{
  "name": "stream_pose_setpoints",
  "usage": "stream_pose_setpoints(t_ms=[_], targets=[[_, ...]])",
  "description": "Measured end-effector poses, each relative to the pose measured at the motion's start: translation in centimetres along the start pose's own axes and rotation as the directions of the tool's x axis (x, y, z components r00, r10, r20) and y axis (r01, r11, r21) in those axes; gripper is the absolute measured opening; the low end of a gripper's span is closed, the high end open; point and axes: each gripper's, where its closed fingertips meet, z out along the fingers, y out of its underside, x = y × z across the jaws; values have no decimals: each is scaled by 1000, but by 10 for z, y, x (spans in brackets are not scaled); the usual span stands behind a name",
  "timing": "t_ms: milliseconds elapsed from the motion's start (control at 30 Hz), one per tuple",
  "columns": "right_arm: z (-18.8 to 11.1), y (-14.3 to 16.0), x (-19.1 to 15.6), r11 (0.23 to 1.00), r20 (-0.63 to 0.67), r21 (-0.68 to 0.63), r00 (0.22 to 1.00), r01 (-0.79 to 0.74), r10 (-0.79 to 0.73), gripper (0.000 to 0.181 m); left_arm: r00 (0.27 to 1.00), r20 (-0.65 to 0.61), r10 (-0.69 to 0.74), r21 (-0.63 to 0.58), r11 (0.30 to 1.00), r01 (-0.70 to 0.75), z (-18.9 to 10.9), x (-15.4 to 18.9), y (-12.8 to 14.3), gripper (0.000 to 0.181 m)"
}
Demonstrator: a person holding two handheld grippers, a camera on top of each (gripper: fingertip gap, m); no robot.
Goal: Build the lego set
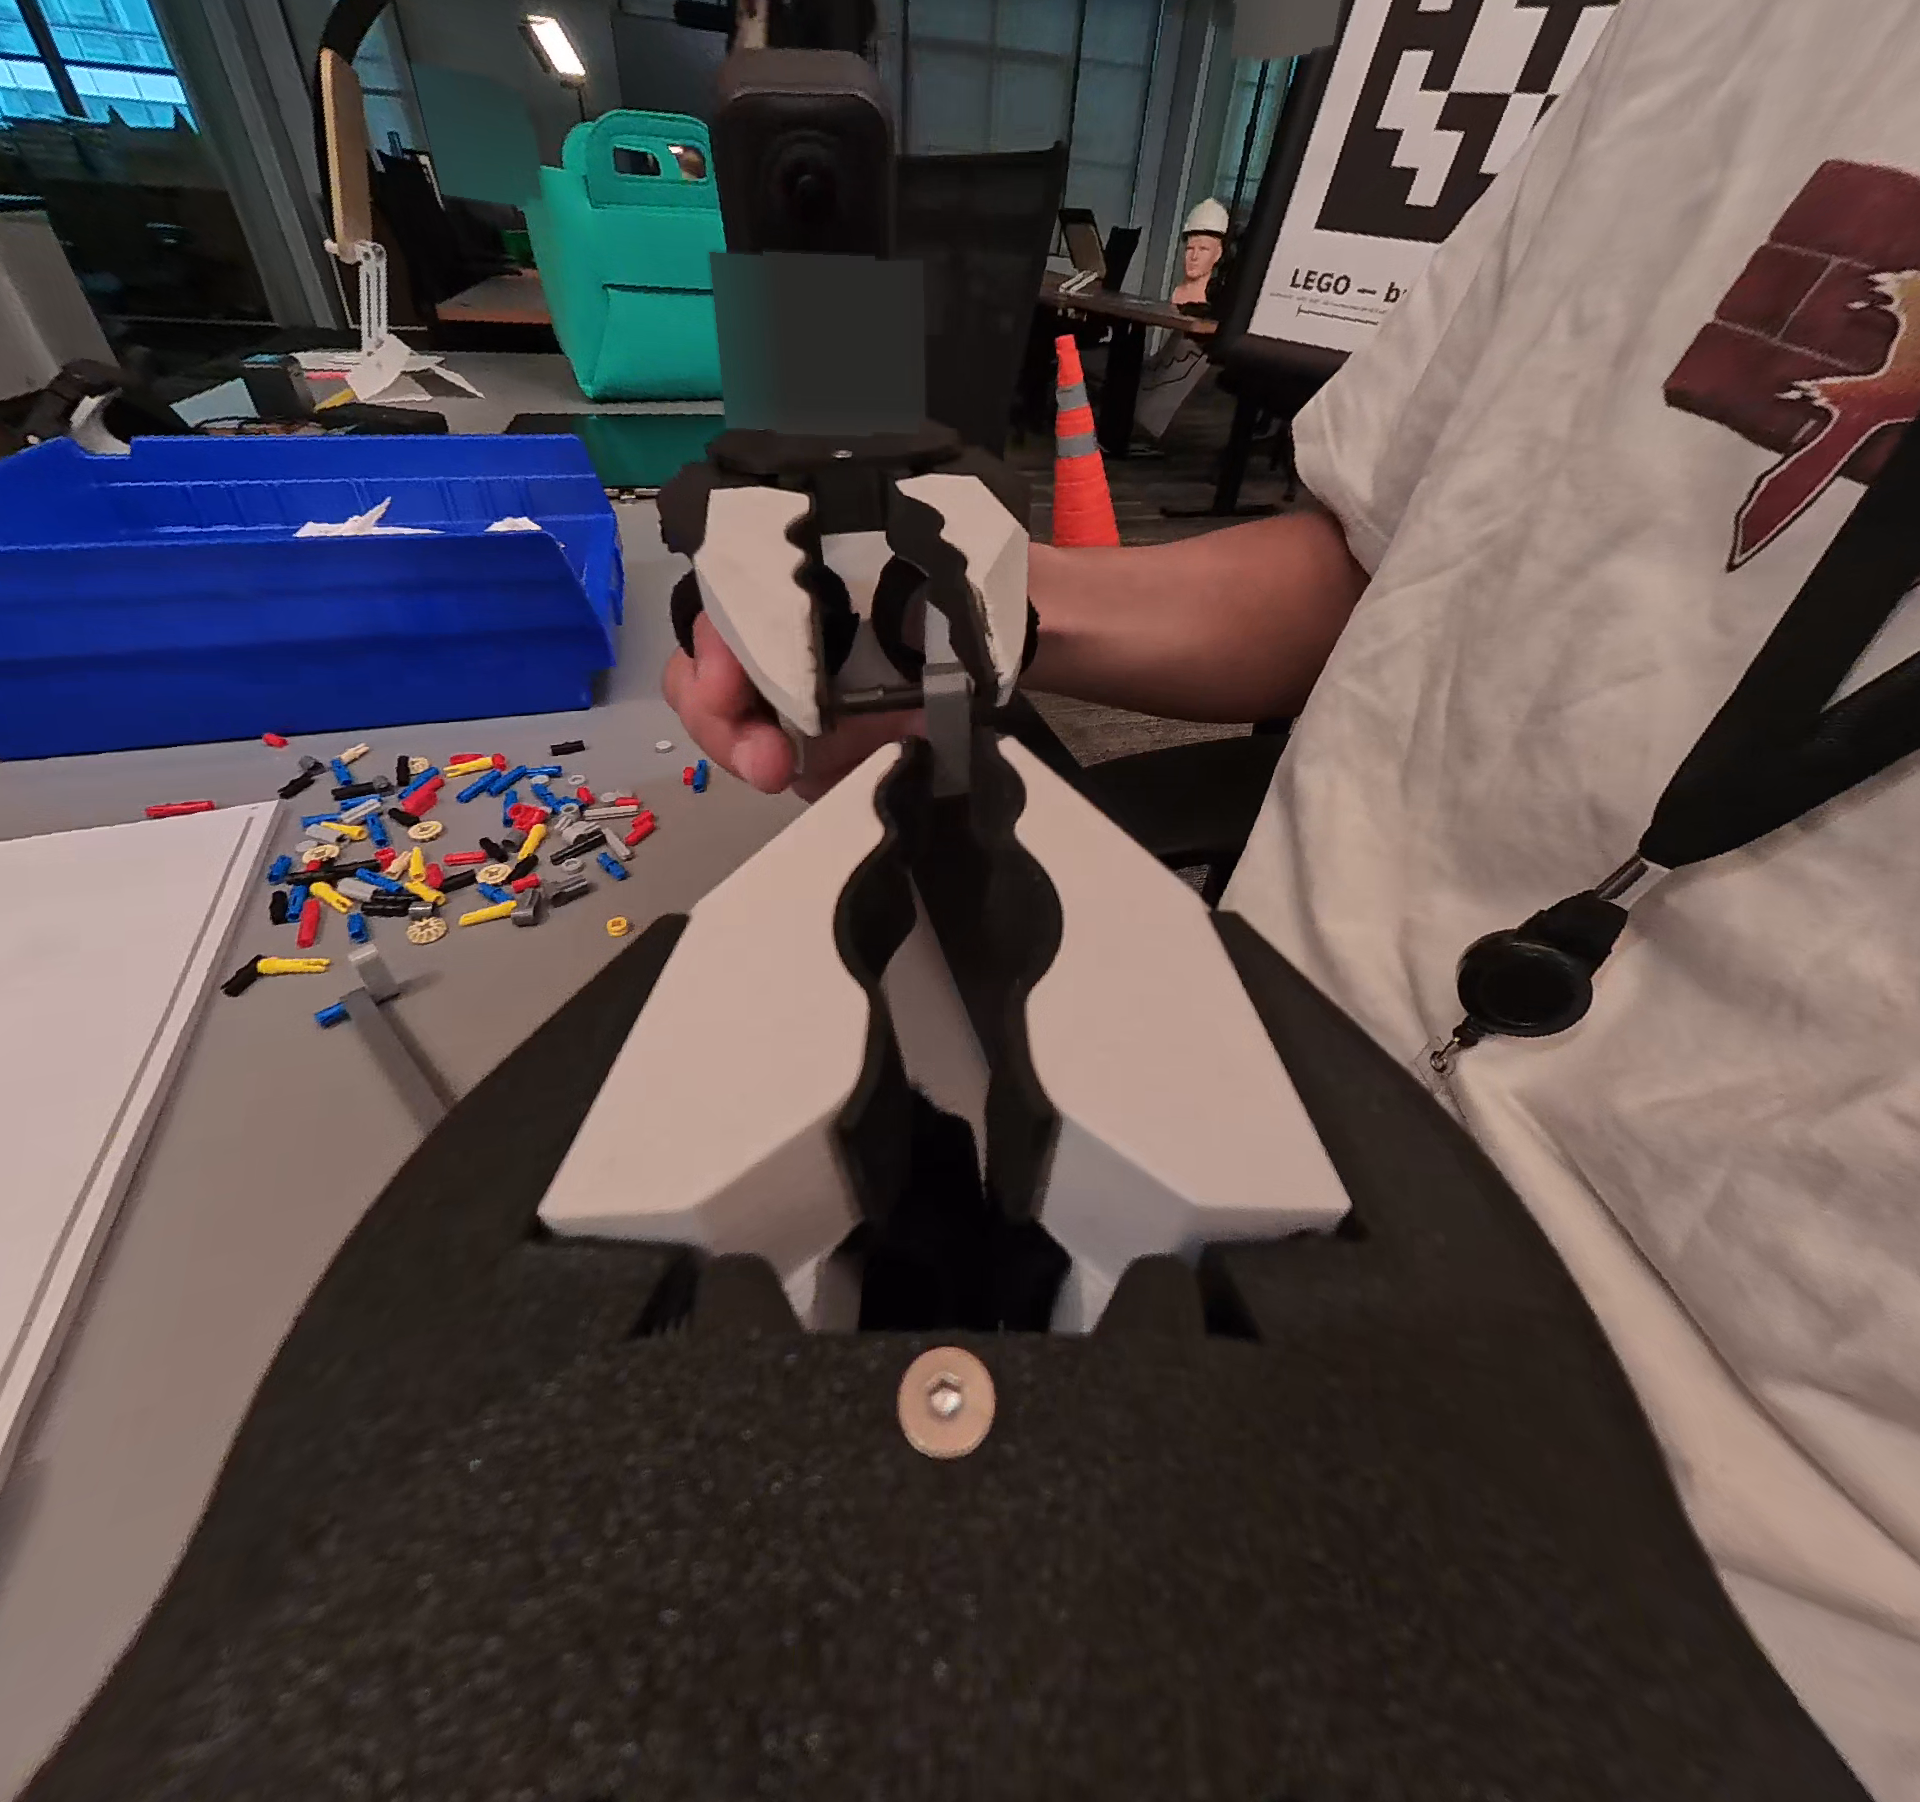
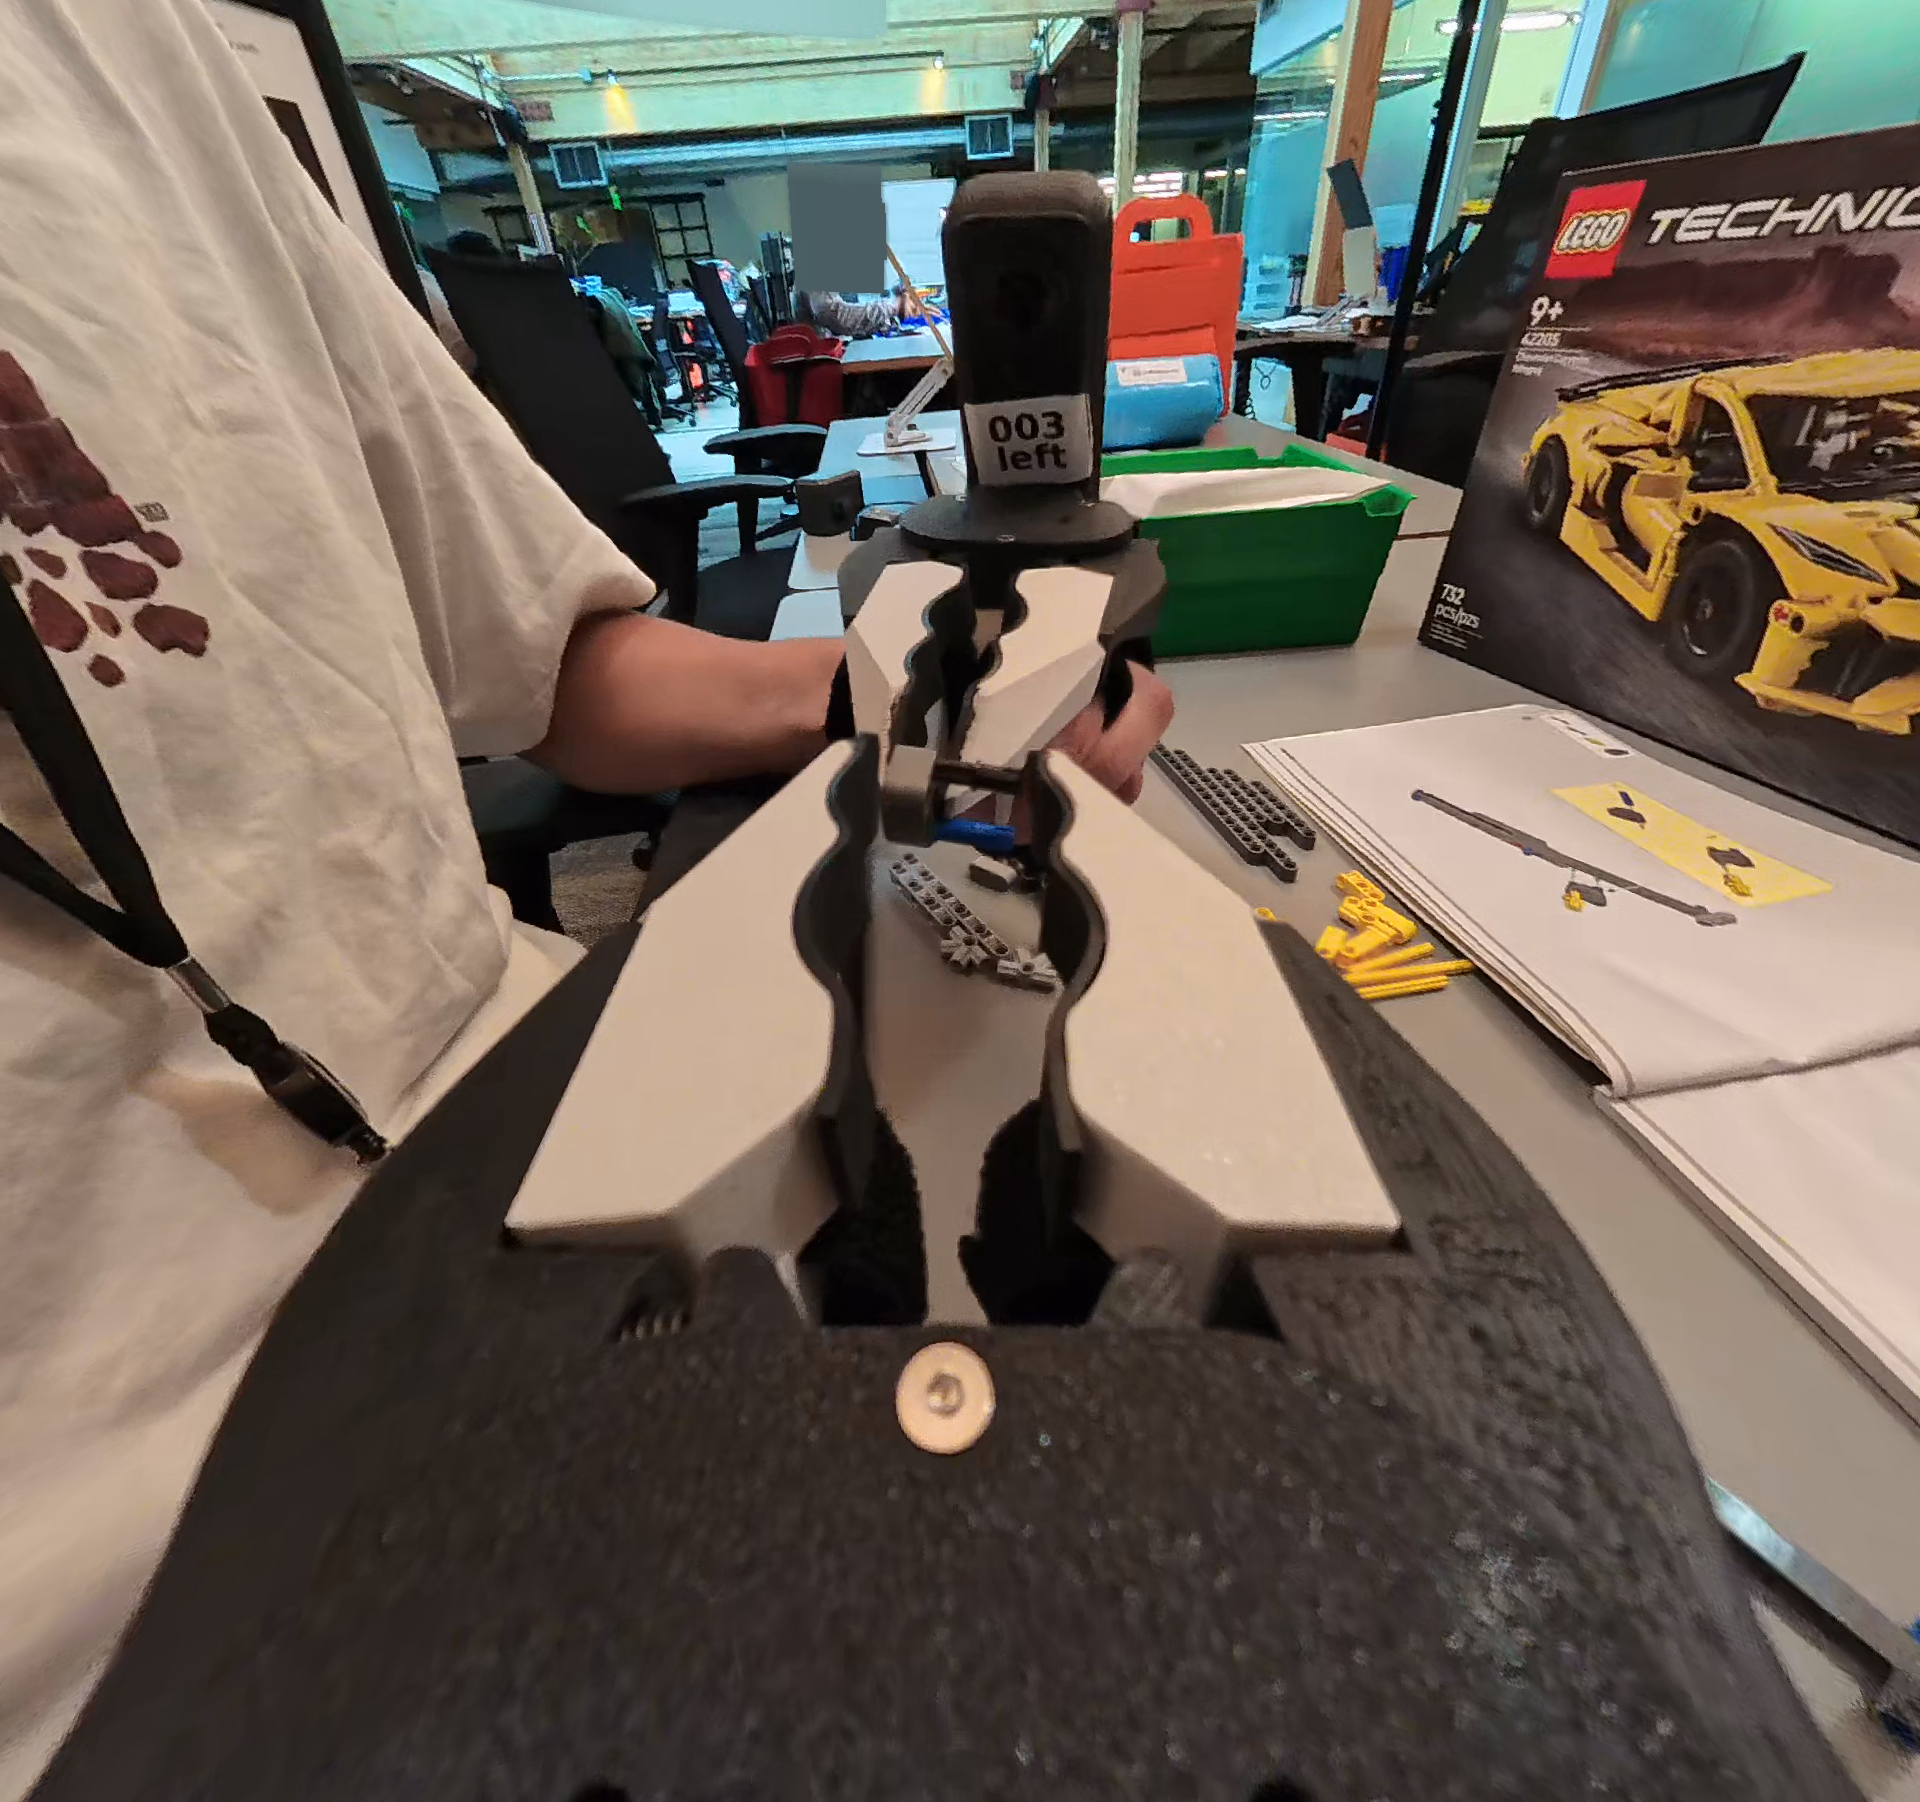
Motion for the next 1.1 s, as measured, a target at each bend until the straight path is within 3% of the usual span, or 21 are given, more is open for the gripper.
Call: stream_pose_setpoints(t_ms=[267,600,700,833,967,1033,1100], targets=[[-2,0,1,1000,9,8,1000,-14,14,31,1000,-18,-24,39,999,25,-4,1,-7,5],[-1,-1,-1,1000,18,5,1000,-12,12,24,1000,-17,-25,32,999,26,-5,1,-5,5],[-3,1,5,1000,-8,-1,1000,-20,20,28,998,53,30,-4,1000,-29,-4,-7,-1,5],[-16,3,37,995,-150,76,986,-61,72,34,957,255,140,-107,987,-116,-6,-36,10,6],[-25,10,97,987,-408,136,904,-81,130,31,820,530,213,-124,977,-174,-33,-76,-2,6],[-22,13,119,988,-491,121,860,-92,140,30,677,651,343,-254,939,-231,-53,-96,0,6],[-13,8,134,993,-520,90,847,-79,115,28,504,692,517,-440,856,-272,-72,-113,6,6]])
